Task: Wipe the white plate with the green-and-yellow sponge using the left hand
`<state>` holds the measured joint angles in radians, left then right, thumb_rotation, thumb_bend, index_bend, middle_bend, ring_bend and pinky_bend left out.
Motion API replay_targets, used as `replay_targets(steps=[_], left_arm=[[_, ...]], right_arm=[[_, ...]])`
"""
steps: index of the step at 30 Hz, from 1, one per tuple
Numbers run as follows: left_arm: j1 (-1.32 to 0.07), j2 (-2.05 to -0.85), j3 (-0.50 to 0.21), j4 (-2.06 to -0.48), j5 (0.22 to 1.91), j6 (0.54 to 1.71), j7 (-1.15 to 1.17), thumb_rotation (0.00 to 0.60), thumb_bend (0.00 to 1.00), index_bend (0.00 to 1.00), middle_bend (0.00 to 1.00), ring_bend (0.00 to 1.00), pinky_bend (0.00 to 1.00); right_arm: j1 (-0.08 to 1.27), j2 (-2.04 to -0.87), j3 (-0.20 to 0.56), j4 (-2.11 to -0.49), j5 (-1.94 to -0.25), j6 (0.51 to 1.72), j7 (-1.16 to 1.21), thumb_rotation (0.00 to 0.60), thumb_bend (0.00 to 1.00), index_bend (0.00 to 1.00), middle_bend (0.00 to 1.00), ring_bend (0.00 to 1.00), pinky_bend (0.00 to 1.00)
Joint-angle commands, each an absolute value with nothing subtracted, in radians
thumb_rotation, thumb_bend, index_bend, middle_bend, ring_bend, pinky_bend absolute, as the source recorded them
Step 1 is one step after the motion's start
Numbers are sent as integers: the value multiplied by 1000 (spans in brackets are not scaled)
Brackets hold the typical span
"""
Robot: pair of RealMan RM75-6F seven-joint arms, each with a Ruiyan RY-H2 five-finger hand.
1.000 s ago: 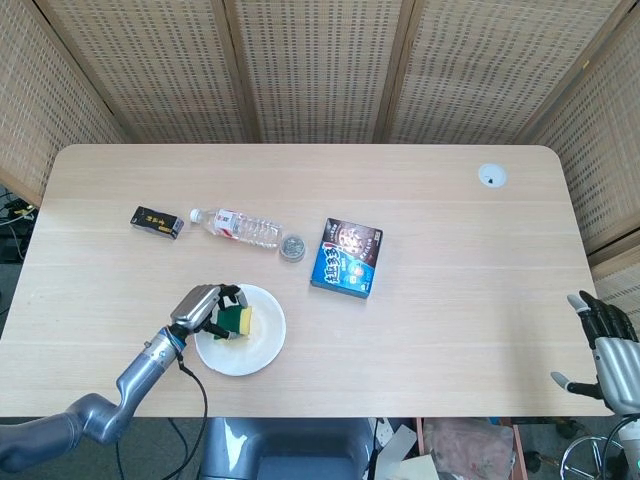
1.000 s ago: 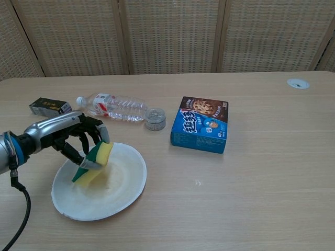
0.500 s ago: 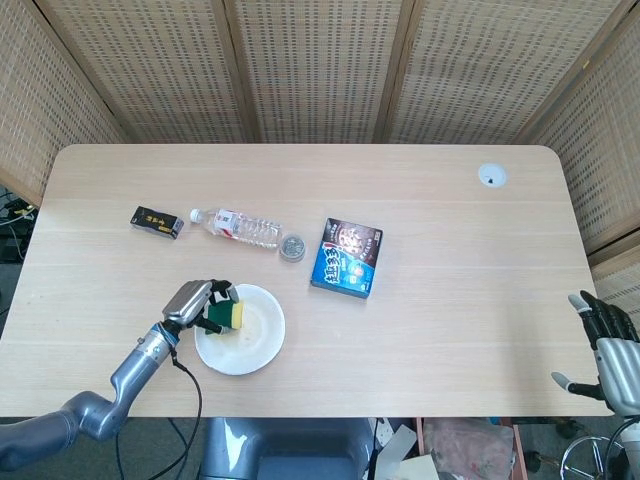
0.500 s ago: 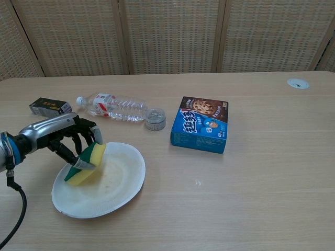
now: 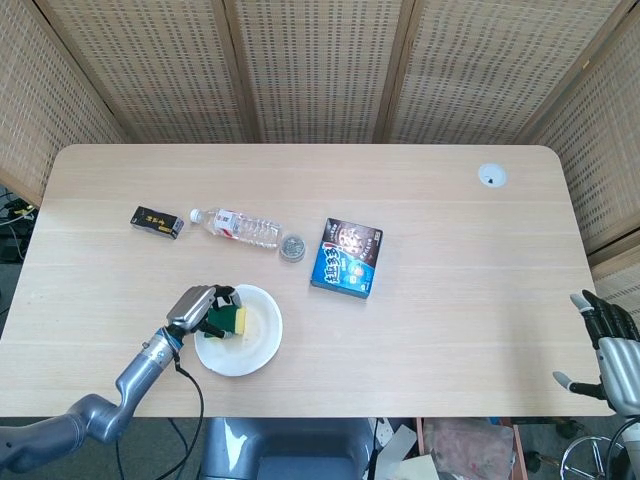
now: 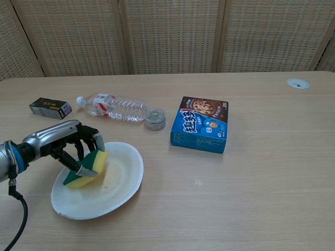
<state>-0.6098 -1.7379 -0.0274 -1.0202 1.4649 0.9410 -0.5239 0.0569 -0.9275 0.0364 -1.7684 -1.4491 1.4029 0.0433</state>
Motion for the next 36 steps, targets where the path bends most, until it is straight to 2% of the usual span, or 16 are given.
replay_targets(steps=[1, 14, 23, 29, 36], left_arm=[[-609, -1740, -25, -1018, 1466, 940, -528, 600, 104, 562, 462, 390, 477], [-613, -1711, -38, -1049, 1470, 952, -541, 600, 104, 563, 462, 390, 477], [-619, -1633, -59, -1186, 1504, 1024, -522, 600, 104, 564, 462, 390, 477], [-630, -1627, -65, -1235, 1469, 976, -546, 600, 104, 564, 464, 390, 477], [-635, -1674, -54, -1177, 1448, 939, -515, 600, 104, 564, 464, 390, 477]], right_arm=[[57, -927, 36, -1768, -1449, 1403, 44, 600, 0, 0, 0, 0, 0], [55, -924, 34, -1771, -1454, 1405, 47, 600, 0, 0, 0, 0, 0], [54, -923, 33, -1772, -1460, 1409, 50, 600, 0, 0, 0, 0, 0], [53, -923, 32, -1774, -1462, 1410, 48, 600, 0, 0, 0, 0, 0], [54, -920, 34, -1770, -1458, 1408, 60, 600, 0, 0, 0, 0, 0]])
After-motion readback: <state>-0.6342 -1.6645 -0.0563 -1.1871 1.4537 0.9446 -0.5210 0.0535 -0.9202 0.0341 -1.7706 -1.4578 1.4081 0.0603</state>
